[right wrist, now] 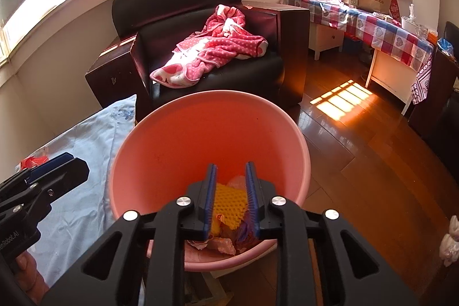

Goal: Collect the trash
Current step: 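Open both tools to drop the yellow foam nets into the basin, then move both open tools back to the table toward the red mesh bag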

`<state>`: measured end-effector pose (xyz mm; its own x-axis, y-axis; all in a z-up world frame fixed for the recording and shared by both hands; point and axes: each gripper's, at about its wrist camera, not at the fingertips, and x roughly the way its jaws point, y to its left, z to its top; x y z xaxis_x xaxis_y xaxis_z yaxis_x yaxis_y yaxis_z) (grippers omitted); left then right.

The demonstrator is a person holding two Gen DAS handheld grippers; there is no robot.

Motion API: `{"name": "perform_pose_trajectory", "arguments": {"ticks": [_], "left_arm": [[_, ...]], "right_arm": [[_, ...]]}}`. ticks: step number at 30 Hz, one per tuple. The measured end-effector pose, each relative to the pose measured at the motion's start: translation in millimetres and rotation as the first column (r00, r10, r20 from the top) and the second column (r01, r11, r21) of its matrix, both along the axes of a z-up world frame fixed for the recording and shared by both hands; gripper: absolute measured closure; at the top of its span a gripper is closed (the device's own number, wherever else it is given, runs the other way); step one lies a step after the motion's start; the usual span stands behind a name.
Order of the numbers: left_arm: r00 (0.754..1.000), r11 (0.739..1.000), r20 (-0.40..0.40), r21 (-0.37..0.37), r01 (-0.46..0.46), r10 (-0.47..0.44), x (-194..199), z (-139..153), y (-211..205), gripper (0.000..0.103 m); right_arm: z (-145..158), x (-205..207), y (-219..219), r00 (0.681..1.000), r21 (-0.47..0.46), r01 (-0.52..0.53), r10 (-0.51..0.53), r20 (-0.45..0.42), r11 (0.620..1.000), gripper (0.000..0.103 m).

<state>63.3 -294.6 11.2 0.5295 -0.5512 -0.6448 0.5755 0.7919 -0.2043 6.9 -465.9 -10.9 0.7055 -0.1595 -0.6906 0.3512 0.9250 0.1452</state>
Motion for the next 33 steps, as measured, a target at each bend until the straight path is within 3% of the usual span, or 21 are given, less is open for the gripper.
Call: {"name": "perform_pose_trajectory", "arguments": {"ticks": [12, 21, 26, 30, 33], "left_arm": [[0.986, 0.986, 0.021, 0.004, -0.165, 0.165, -19.1, 6.9, 79.5, 0.051], [0.950, 0.950, 0.007, 0.002, -0.312, 0.312, -26.1, 0.3, 158.6, 0.051], [0.911, 0.911, -0.006, 0.000, -0.412, 0.412, -24.5, -8.3, 212.9, 0.051], [0.859, 0.860, -0.027, 0.003, -0.511, 0.511, -16.5, -17.7, 262.9, 0.051], [0.822, 0.824, -0.062, -0.002, -0.567, 0.566, -5.0, -24.4, 296.2, 0.051]], "right_arm": [[16.6, -0.4, 62.8, 0.979, 0.044, -0.179, 0.174, 0.107, 0.983, 0.072], [9.8, 12.3, 135.4, 0.936, 0.042, -0.348, 0.346, 0.062, 0.936, 0.072], [6.2, 21.1, 173.2, 0.906, 0.039, -0.421, 0.418, 0.063, 0.906, 0.072], [2.1, 38.3, 203.7, 0.885, 0.012, -0.464, 0.464, -0.032, 0.886, 0.072], [1.9, 47.7, 221.1, 0.874, -0.018, -0.485, 0.484, -0.038, 0.874, 0.072]]}}
